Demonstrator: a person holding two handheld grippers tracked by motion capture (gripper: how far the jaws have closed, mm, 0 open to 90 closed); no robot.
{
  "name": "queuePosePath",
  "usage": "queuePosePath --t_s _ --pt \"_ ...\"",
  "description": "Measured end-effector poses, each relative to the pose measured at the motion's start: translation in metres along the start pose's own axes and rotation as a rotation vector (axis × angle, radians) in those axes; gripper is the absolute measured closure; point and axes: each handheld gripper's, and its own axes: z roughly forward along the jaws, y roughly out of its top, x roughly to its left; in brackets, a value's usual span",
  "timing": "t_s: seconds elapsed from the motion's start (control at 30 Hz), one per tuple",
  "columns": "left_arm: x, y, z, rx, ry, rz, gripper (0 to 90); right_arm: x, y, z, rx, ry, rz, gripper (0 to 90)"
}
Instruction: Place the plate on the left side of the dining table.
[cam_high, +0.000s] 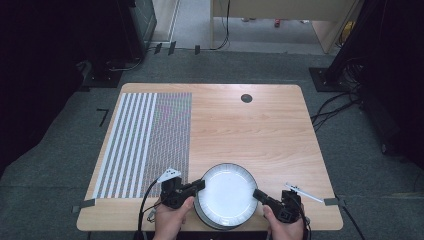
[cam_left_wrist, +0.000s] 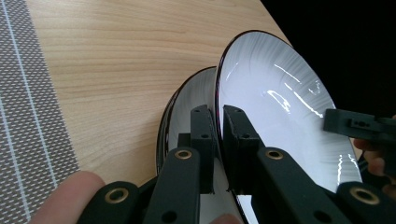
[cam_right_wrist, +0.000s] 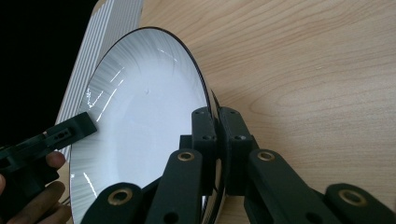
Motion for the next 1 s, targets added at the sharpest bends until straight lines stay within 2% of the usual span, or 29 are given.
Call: queuePosePath --t_s 0.2,0.33,0.43,0.53,0.6,0.77,0.87,1.0 --pt "0.003 0.004 -0.001 0.035 -0.052 -0.02 82.3 -0.002 0.001 -0.002 -0.023 0.032 -0.019 86.3" --pt "0.004 0.005 -0.001 0.055 -0.068 -0.026 81.5 -0.003 0.002 -0.003 -0.028 0.045 -0.025 86.2" --pt "0.003 0.005 0.0 0.075 -0.061 -0.017 81.5 -0.003 0.002 -0.004 -0.026 0.044 -0.037 86.2" --pt "0.001 0.005 0.001 0.087 -0.039 0.01 82.3 -0.002 0.002 -0.004 -0.024 0.041 -0.049 86.1" --pt "-0.001 0.005 0.0 0.092 -0.019 0.033 83.0 0.0 0.002 -0.005 -0.029 0.031 -0.073 86.1" --pt "-0.004 0.009 -0.005 0.074 -0.002 0.054 84.2 0.011 0.005 -0.009 -0.052 0.017 -0.126 86.1" --pt "-0.005 0.011 -0.009 0.063 0.008 0.064 84.2 0.015 0.007 -0.008 -0.053 0.023 -0.134 86.2" --pt "-0.002 0.016 -0.015 0.045 0.012 0.055 84.4 0.022 0.01 -0.006 -0.05 0.028 -0.146 86.2"
